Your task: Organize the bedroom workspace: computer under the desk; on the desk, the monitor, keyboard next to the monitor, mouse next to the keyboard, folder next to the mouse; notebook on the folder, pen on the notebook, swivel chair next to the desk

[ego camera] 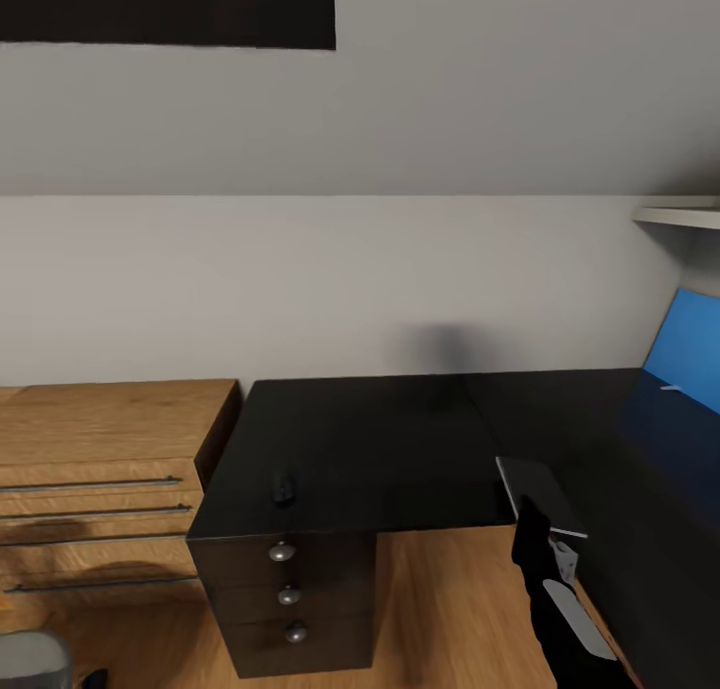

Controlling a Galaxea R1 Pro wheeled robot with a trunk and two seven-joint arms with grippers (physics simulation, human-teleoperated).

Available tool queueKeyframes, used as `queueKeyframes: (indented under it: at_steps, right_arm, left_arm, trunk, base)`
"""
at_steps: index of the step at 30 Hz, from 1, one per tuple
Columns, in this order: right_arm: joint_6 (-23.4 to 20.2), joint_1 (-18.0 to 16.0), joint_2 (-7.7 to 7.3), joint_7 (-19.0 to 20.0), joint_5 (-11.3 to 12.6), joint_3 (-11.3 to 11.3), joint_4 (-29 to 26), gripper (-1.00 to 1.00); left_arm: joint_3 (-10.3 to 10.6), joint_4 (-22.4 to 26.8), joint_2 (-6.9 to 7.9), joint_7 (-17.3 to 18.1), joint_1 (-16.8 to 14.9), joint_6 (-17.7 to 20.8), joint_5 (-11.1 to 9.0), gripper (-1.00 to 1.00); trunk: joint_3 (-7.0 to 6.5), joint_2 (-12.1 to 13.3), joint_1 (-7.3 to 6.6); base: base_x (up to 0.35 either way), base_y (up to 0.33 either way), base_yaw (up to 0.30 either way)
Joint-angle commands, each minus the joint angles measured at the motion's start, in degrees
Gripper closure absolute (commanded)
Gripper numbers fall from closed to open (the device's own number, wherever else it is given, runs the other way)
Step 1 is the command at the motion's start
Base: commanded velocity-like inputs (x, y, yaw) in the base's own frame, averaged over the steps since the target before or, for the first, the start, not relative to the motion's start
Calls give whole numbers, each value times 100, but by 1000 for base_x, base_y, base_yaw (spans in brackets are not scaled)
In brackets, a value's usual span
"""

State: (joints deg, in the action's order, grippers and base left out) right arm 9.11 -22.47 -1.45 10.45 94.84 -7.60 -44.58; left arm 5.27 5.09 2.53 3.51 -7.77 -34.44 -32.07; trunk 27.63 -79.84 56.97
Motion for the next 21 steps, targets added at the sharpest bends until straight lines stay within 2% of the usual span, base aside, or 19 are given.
queueKeyframes:
  at_steps: [1, 14, 21]
  right_arm:
    - [16, -3, 1, 27, 61, 9, 2, 100]
    - [15, -3, 13, 27, 55, 11, 5, 100]
    - [15, -3, 38, 27, 52, 13, 24, 100]
  left_arm:
    - [44, -8, 2, 27, -5, -18, -62, -100]
    - [46, -8, 2, 27, -5, -18, -62, -100]
    - [52, -8, 2, 27, -5, -15, -62, -100]
  trunk:
    - [-2, -3, 0]
    - [-105, -3, 0]
    - [-136, -3, 0]
  base:
    - [0, 0, 119]
    - [-12, 0, 122]
    - [-236, 0, 107]
